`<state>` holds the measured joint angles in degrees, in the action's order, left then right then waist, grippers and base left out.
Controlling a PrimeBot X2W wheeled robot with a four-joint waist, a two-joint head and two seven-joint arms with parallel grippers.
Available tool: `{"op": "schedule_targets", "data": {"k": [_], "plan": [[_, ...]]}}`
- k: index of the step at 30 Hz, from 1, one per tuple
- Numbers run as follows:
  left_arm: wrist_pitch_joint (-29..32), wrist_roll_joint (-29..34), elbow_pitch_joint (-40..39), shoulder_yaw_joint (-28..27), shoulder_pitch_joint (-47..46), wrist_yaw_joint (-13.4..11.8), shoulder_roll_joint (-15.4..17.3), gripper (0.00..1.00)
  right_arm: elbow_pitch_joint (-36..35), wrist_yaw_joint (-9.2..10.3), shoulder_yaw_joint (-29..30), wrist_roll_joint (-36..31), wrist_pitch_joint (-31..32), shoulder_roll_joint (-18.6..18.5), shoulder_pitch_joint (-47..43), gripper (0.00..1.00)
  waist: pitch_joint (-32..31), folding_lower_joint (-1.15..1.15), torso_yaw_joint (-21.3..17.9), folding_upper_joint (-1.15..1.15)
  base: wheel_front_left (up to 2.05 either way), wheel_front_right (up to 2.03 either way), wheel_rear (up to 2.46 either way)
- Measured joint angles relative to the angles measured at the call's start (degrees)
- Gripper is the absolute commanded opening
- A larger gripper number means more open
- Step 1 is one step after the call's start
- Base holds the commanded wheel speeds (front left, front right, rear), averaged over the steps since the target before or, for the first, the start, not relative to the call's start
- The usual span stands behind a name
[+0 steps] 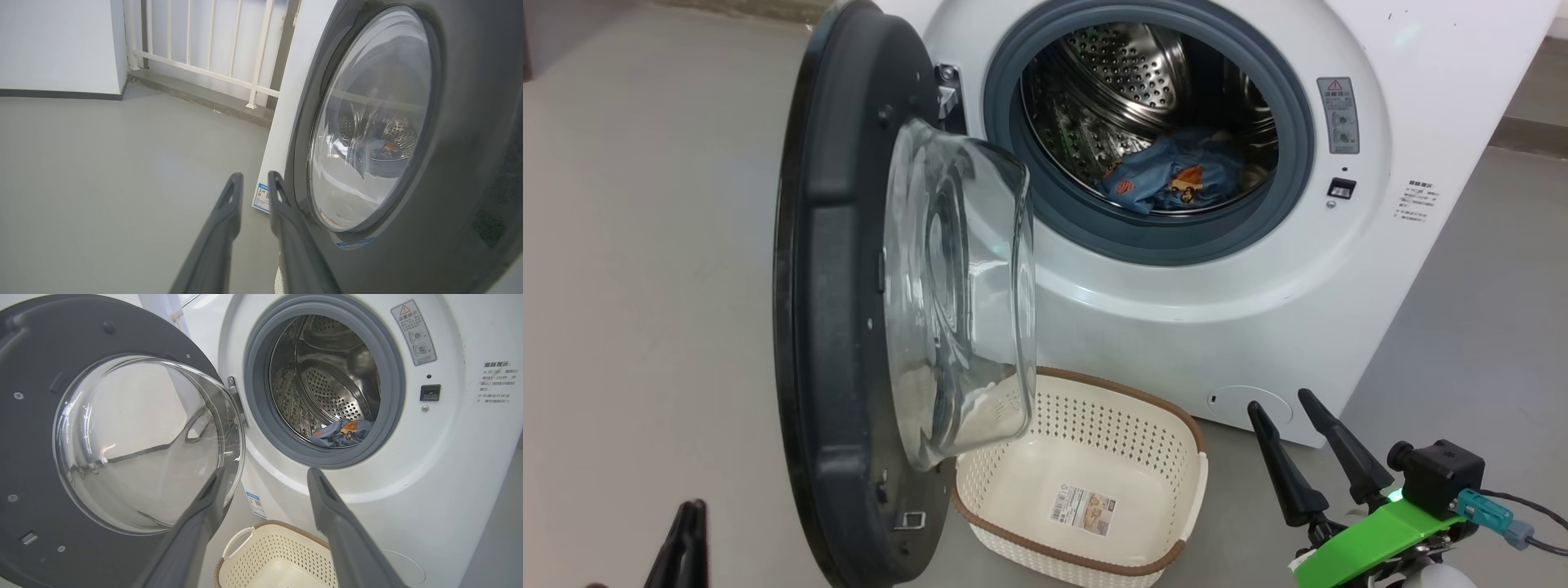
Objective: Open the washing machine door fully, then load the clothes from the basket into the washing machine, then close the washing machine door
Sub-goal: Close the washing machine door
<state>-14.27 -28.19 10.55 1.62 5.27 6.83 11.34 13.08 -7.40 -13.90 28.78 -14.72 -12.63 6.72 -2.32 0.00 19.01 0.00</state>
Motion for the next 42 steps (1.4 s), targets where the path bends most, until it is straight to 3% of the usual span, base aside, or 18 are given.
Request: {"op": "schedule_targets", "data": {"k": [7, 16, 21, 28, 42], "plan": [[3.56, -2.09, -3.87, -0.49, -0.1, 0.04, 1.78, 0.0, 0.0, 0.0, 0.15, 0.0, 0.0, 0.05, -1.03, 1.0, -0.03, 0.0, 0.46, 0.0, 0.0, 0.0, 0.0], [22.36, -28.64, -13.16, -6.19, -5.95, -0.4, 2.03, 0.0, -0.09, 0.0, 0.66, -0.01, 0.0, 0.26, -1.08, 1.0, 0.2, 0.0, 0.9, 0.0, 0.0, 0.0, 0.0], [30.93, -37.96, -14.88, -8.18, -9.58, -3.56, 3.14, 0.0, -0.1, 0.0, 0.67, -0.01, 0.0, 0.33, -1.07, 1.0, 0.38, 0.0, 0.45, 0.0, 0.0, 0.0, 0.0], [39.02, -47.0, -15.11, -11.55, -16.29, -10.33, 5.04, 0.0, -0.08, 0.0, 0.85, 0.0, 0.0, 0.35, -1.07, 1.0, 0.49, 0.0, -0.69, 0.0, 0.0, 0.0, 0.0], [49.74, -54.82, -13.16, -10.4, -24.14, -18.29, 6.15, 0.0, -0.14, 0.0, 1.58, 0.02, 0.0, 0.31, -1.06, 1.0, 0.86, 0.0, -2.34, 0.0, 0.0, 0.0, 0.0]]}}
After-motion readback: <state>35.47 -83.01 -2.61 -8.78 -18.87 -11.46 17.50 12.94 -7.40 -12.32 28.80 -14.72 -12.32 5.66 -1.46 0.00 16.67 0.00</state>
